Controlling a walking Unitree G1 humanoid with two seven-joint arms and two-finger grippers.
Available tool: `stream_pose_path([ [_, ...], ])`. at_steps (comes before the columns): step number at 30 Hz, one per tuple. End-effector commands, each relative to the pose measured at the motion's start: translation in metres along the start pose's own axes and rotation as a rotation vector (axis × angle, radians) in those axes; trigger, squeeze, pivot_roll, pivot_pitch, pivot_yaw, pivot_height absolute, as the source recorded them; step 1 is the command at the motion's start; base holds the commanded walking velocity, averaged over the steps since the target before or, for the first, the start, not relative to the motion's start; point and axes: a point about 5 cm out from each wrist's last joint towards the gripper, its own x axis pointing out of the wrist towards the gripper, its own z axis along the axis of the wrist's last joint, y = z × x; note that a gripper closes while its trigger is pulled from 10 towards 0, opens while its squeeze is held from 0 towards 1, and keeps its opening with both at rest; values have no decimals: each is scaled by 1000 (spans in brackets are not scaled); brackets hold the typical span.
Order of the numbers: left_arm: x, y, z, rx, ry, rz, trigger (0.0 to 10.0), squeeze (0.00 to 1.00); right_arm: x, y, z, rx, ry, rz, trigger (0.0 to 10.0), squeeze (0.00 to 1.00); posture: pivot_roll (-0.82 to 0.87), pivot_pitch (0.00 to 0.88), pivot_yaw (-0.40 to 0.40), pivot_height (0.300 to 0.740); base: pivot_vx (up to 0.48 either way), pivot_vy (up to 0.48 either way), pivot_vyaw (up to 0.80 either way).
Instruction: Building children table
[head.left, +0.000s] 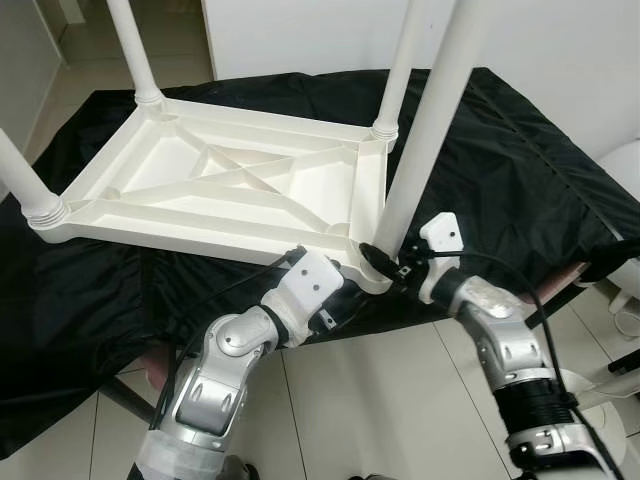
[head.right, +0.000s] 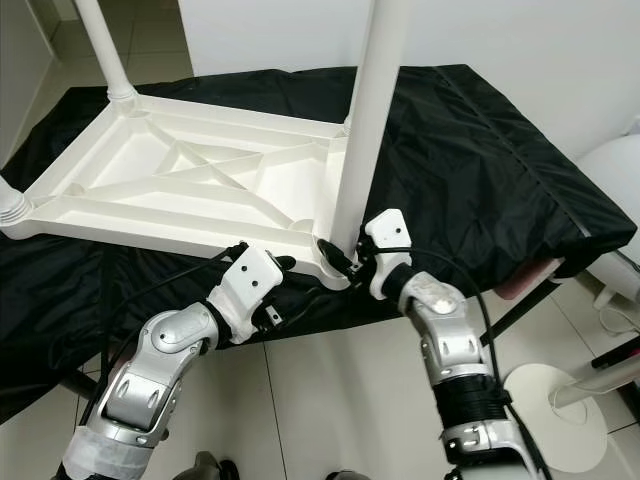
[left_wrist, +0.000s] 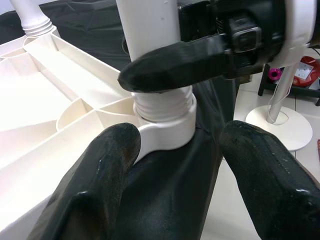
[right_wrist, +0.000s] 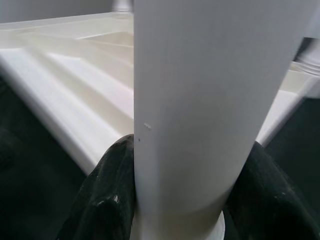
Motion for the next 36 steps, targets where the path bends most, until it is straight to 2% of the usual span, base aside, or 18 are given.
stream_pose_path([
  [1, 0, 1, -2, -9, 2, 62, 10000, 0, -5, -7, -3, 0, 22, -80, 10000, 0, -93, 109, 7, 740, 0, 0, 0],
  [3, 0, 1, -2, -10, 3, 62, 10000, 0, -3, -2, 0, 35, 21, -209, 10000, 0, -94, 108, 8, 740, 0, 0, 0],
  [4, 0, 1, -2, -10, 3, 62, 10000, 0, -3, -2, 0, 35, 21, -209, 10000, 0, -94, 108, 8, 740, 0, 0, 0],
  [7, 0, 0, -3, -12, 3, 62, 10000, 0, -3, 2, -1, 85, 64, -407, 10000, 0, -93, 109, 4, 740, 0, 0, 0],
  [8, 0, 0, -3, -12, 3, 62, 10000, 0, -3, 2, -1, 85, 64, -407, 10000, 0, -93, 109, 4, 740, 0, 0, 0],
  [9, 0, 0, -3, -13, 4, 63, 10000, 0, -1, 14, 3, 93, 60, -472, 10000, 0, -90, 107, 0, 740, 0, 0, 0],
  [10, 0, 0, -3, -13, 4, 63, 10000, 0, -1, 14, 3, 93, 60, -472, 10000, 0, -90, 107, 0, 740, 0, 0, 0],
  [12, -1, -1, -3, -17, 5, 64, 10000, 0, 3, 29, 9, 110, 33, -514, 10000, 0, -87, 105, -1, 740, 0, 0, 0],
  [16, 0, -2, -3, -18, 5, 63, 10000, 0, 5, 36, 12, 109, 24, -501, 10000, 0, -87, 102, -1, 740, 0, 0, 0],
  [21, 0, 0, -3, -14, 4, 64, 10000, 0, 1, 32, 11, 95, 35, -515, 10000, 0, -87, 99, -2, 740, 0, 0, 0],
  [22, 0, 0, -3, -12, 5, 65, 10000, 0, 1, 33, 11, 110, 33, -513, 10000, 1000, -86, 80, -1, 740, 0, 0, 0],
  [26, 0, 1, -3, -14, 3, 70, 10000, 0, 0, 34, 13, 136, 22, -515, 10000, 1000, -85, 101, -1, 740, 0, 0, 0],
  [32, -1, 3, -3, -1, 9, 60, 10000, 0, -1, 32, 17, 109, -3, -458, 10000, 1000, -94, 101, 8, 740, 0, 0, 0],
  [33, -2, 2, -4, 5, 13, 52, 10000, 0, 0, 26, 16, 147, -9, -382, 10000, 1000, -94, 102, 12, 740, 0, 0, 0],
  [36, -2, 1, -4, 10, 14, 43, 10000, 0, 1, 21, 16, 166, -8, -318, 10000, 1000, -95, 101, 14, 740, 0, 0, 0],
])
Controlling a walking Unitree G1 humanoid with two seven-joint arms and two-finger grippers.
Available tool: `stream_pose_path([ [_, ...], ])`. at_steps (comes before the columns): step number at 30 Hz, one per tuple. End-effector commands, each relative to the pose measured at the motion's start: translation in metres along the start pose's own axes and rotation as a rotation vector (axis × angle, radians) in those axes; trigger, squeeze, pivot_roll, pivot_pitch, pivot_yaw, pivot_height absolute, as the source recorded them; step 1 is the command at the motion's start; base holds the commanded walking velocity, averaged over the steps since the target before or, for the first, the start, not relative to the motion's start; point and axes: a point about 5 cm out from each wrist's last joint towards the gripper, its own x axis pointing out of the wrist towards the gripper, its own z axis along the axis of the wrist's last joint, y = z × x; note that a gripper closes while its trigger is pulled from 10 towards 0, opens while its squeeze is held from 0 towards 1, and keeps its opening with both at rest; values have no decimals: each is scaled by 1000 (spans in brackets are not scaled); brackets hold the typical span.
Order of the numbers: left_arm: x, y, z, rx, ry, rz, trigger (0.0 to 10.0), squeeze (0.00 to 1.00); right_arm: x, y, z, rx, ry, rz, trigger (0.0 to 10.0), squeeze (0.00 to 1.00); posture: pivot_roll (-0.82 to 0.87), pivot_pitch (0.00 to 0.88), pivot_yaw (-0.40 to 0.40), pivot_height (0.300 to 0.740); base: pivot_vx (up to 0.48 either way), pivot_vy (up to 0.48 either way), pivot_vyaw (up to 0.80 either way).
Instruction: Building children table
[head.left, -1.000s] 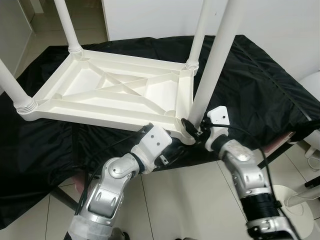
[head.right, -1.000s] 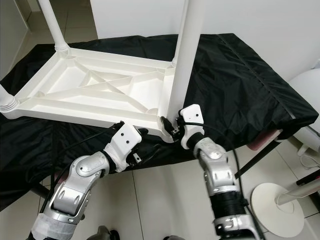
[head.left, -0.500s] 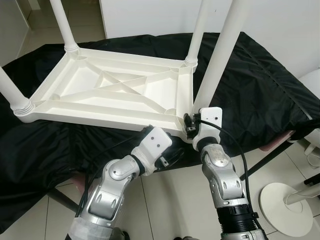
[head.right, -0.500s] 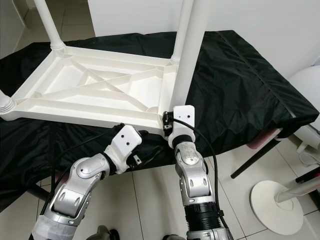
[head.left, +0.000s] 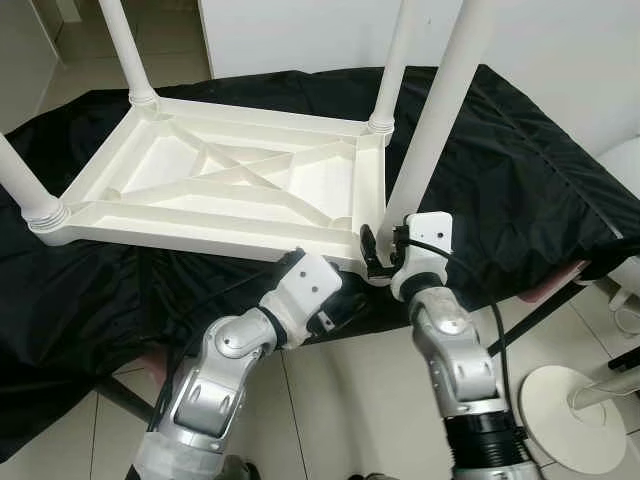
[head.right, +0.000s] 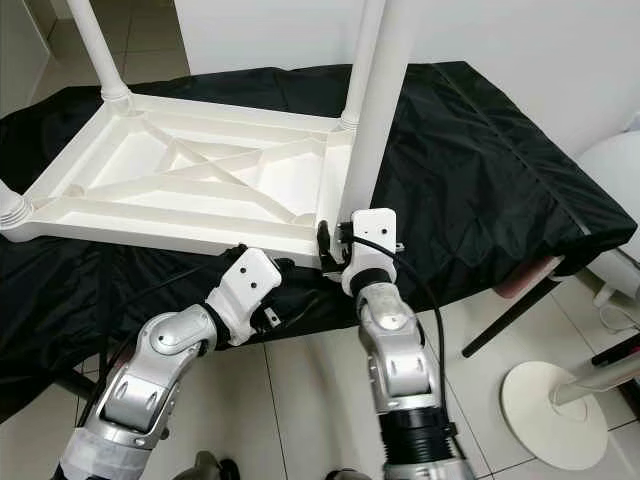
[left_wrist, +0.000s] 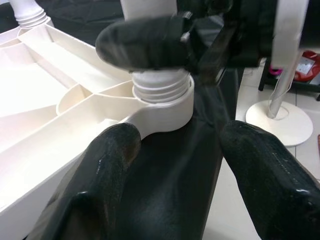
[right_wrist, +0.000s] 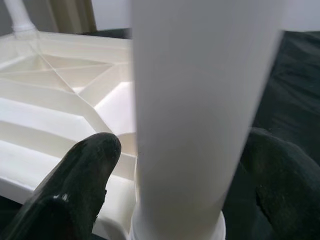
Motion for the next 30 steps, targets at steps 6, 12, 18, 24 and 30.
stream_pose_path([
  [6, -2, -3, -1, 12, -2, 14, 10000, 0, 11, -22, -9, -34, 79, 244, 10000, 0, -90, 99, 10, 740, 0, 0, 0],
  [12, -4, -7, 0, 7, -8, -29, 10000, 0, 21, -28, -13, -169, 71, 417, 10000, 0, -81, 99, 13, 740, 0, 0, 0],
  [18, -3, -6, 0, 11, -7, -25, 10000, 0, 28, -25, -10, -212, 55, 528, 10000, 0, -79, 97, 17, 740, 0, 0, 0],
  [24, -2, -4, 1, 18, -12, -8, 10000, 0, 41, -25, -11, -257, 54, 556, 9098, 0, -77, 95, 11, 740, 0, 0, 0],
  [30, -2, -4, 1, 16, -11, -5, 10000, 0, 40, -24, -20, -262, 71, 582, 0, 0, -66, 93, 13, 740, 0, 0, 0],
])
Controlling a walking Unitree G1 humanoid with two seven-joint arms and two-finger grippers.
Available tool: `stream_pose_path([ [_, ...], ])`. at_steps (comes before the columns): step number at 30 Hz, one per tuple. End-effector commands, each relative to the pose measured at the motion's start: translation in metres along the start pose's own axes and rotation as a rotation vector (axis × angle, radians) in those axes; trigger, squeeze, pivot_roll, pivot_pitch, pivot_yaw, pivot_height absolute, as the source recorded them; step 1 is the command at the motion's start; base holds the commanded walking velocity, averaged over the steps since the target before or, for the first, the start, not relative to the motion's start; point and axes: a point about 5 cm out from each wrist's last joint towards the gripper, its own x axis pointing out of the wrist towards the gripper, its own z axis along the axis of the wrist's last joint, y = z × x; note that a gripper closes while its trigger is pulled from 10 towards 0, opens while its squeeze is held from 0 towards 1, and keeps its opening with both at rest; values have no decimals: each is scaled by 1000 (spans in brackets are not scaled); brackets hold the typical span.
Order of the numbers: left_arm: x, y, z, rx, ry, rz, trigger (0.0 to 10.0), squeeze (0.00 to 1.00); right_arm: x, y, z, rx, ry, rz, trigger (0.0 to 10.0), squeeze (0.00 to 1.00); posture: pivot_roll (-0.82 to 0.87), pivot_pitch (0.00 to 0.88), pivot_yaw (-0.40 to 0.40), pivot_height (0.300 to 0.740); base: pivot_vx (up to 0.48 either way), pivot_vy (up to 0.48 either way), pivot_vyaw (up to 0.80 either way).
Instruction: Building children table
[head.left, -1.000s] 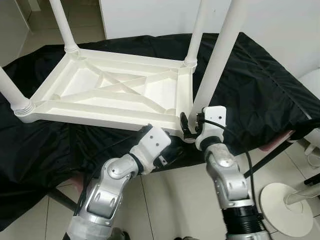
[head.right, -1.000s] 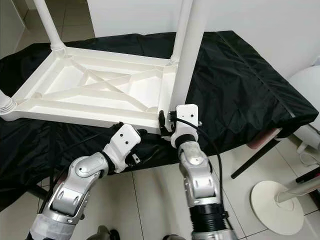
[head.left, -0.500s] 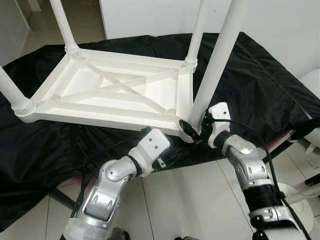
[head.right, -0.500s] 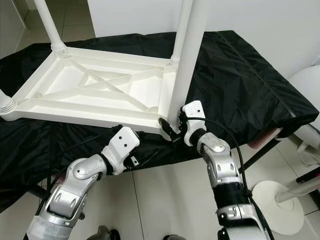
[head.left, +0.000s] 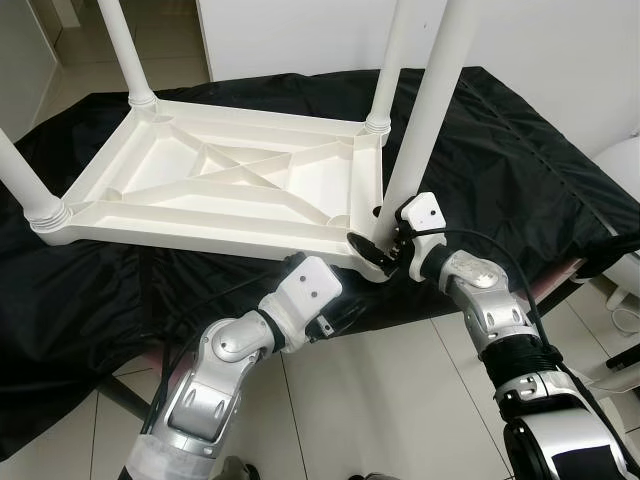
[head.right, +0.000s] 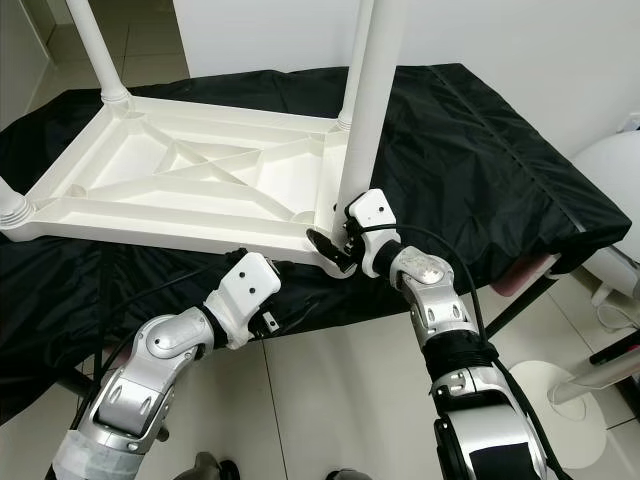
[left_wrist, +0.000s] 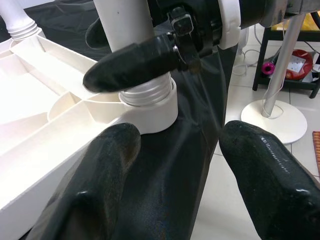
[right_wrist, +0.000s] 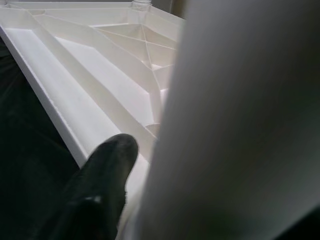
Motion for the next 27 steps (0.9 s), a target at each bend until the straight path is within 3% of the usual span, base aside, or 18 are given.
stream_pose_path([
  [1, 0, 0, -1, 3, 7, 24, 10000, 0, -1, 7, -10, 4, 35, 42, 0, 0, -63, 91, 12, 740, 0, 0, 0],
  [5, 0, 1, -1, 3, 7, 28, 10000, 0, -5, 9, -14, 25, 28, 42, 0, 0, -64, 91, 12, 740, 0, 0, 0],
  [6, 0, 0, -1, 4, 6, 26, 10000, 0, -6, 11, -14, 50, 19, 36, 10000, 0, -67, 87, 13, 740, 0, 0, 0],
  [14, 2, -1, -1, 3, 4, 16, 10000, 0, -8, 13, -8, 128, -15, -58, 10000, 0, -74, 84, 14, 740, 0, 0, 0],
  [21, 2, -1, -2, 0, 5, 20, 10000, 0, -7, 30, -4, 163, -36, -251, 10000, 0, -80, 76, 16, 740, 0, 0, 0],
  [24, 4, -1, -1, -1, 2, 20, 10000, 0, -9, 41, -4, 219, -11, -449, 10000, 0, -81, 74, 14, 740, 0, 0, 0],
  [27, 4, -2, -2, -2, 2, 16, 10000, 0, -9, 46, -5, 224, 9, -525, 10000, 0, -87, 73, 13, 740, 0, 0, 0],
])
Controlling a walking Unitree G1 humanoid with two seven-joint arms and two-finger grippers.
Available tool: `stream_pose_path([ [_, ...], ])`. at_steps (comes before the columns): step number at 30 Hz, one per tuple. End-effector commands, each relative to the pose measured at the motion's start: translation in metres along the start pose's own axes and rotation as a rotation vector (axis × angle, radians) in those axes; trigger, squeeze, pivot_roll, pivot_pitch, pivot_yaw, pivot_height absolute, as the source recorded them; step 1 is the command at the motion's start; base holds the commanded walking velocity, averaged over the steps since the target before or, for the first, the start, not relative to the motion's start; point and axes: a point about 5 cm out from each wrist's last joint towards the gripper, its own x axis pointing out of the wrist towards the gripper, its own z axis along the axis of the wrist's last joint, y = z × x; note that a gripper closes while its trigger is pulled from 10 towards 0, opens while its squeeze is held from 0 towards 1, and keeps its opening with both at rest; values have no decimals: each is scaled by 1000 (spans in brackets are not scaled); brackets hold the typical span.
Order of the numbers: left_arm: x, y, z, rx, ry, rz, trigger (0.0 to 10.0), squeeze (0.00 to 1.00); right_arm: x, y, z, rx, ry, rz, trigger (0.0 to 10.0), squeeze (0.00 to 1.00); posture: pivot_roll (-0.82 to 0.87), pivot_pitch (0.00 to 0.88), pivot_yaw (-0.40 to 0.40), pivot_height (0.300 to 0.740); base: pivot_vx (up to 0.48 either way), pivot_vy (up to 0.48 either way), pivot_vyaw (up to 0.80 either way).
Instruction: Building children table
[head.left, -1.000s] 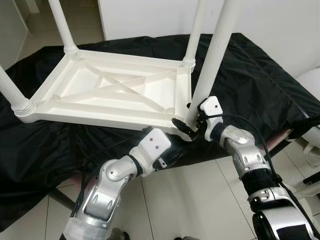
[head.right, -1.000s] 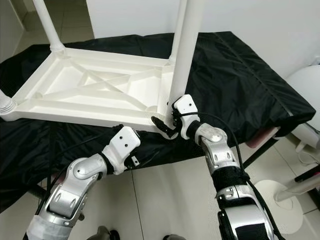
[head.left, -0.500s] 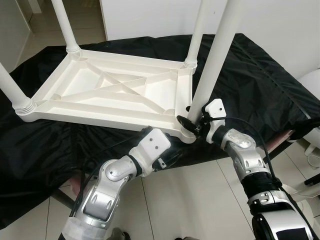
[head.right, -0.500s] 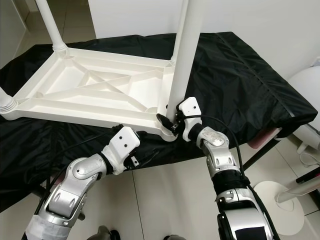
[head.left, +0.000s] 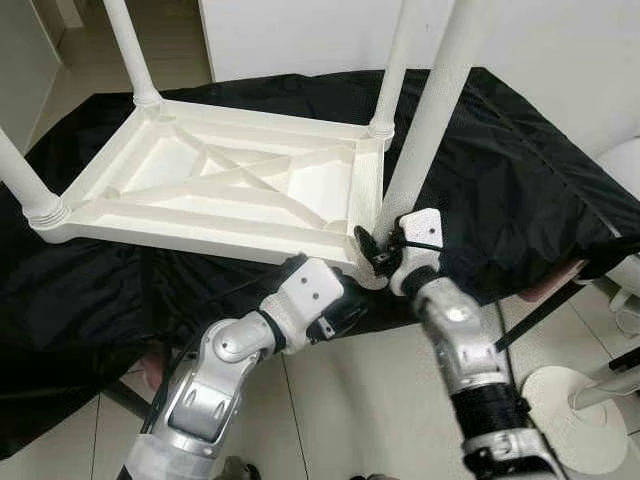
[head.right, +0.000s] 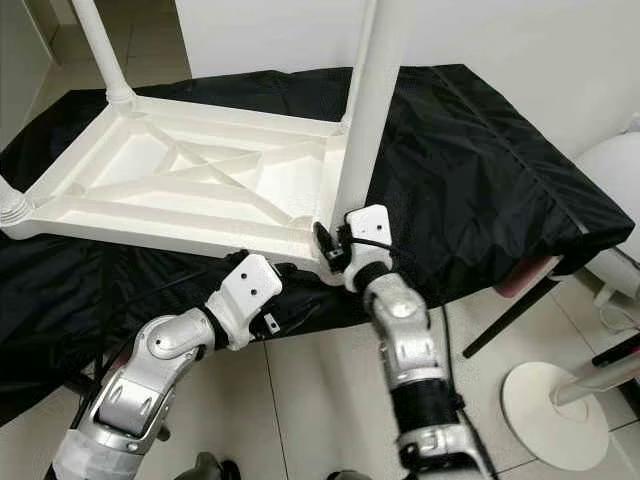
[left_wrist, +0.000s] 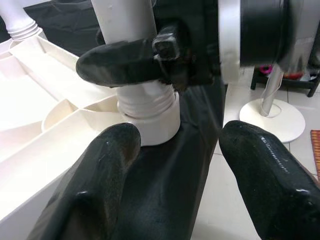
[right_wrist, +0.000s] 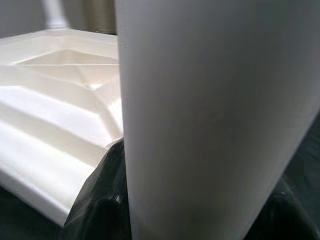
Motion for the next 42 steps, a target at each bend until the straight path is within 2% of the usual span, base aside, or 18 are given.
stream_pose_path([
  [1, 2, 0, -2, -4, 5, 32, 10000, 0, -4, -1, -10, 1, 54, -47, 10000, 0, -87, 73, 13, 740, 0, 0, 0],
  [4, 3, -1, -2, -2, 4, 24, 10000, 0, -7, 20, -6, 20, 39, -132, 10000, 0, -82, 74, 6, 740, 0, 0, 0],
  [7, 2, -1, -2, -4, 3, 26, 10000, 0, -9, 31, -1, 44, 25, -130, 10000, 0, -81, 75, 5, 740, 0, 0, 0],
  [14, 0, -4, -4, -9, 8, 26, 10000, 0, -15, 28, 0, 58, 44, -173, 10000, 0, -82, 79, 2, 740, 0, 0, 0],
  [15, 0, -4, -4, -10, 8, 26, 10000, 0, -16, 28, 0, 58, 47, -179, 10000, 478, -82, 81, 4, 740, 0, 0, 0],
  [16, 0, -4, -4, -11, 8, 26, 10000, 0, -16, 28, 0, 58, 49, -182, 10000, 478, -82, 81, 4, 740, 0, 0, 0],
  [17, 0, -3, -4, -12, 9, 29, 10000, 0, -17, 27, 3, 66, 32, -155, 10000, 1000, -81, 83, 4, 740, 0, 0, 0],
  [21, 0, -3, -3, -12, 8, 29, 10000, 0, -18, 25, 5, 67, 16, -153, 10000, 1000, -81, 85, 6, 740, 0, 0, 0],
  [22, 0, -3, -4, -12, 10, 29, 10000, 0, -18, 22, 6, 61, 7, -124, 10000, 1000, -83, 86, 8, 740, 0, 0, 0],
  [24, -1, -3, -4, -11, 12, 28, 10000, 0, -18, 24, 7, 67, 6, 34, 10000, 1000, -83, 87, 9, 740, 0, 0, 0],
  [25, -1, -3, -4, -11, 12, 28, 10000, 0, -18, 23, 8, 54, -1, 83, 10000, 533, -83, 87, 9, 740, 0, 0, 0],
  [26, -1, -3, -4, -12, 12, 28, 10000, 0, -20, 21, 8, 54, -3, 150, 10000, 0, -87, 89, 11, 740, 0, 0, 0],
  [28, -1, -3, -4, -12, 12, 28, 10000, 0, -21, 20, 8, 53, -4, 187, 10000, 0, -87, 89, 11, 740, 0, 0, 0],
  [31, 0, -2, -4, -8, 10, 30, 10000, 0, -23, 7, 8, -47, -12, 312, 10000, 0, -97, 87, 13, 740, 0, 0, 0],
  [32, 0, -2, -4, -8, 10, 30, 10000, 0, -23, 7, 8, -47, -12, 312, 10000, 0, -97, 87, 13, 740, 0, 0, 0],
  [33, 1, 0, -3, -9, 8, 34, 10000, 0, -23, -3, 7, -60, -2, 364, 10000, 0, -97, 87, 14, 740, 0, 0, 0],
  [38, 0, 0, -3, -8, 8, 31, 10000, 0, -17, -19, 7, -105, 3, 429, 10000, 0, -102, 91, 30, 740, 0, 0, 0],
  [42, 1, 1, -3, -7, 7, 28, 10000, 0, -12, -24, 3, -141, 30, 488, 10000, 0, -106, 92, 36, 740, 0, 0, 0],
])
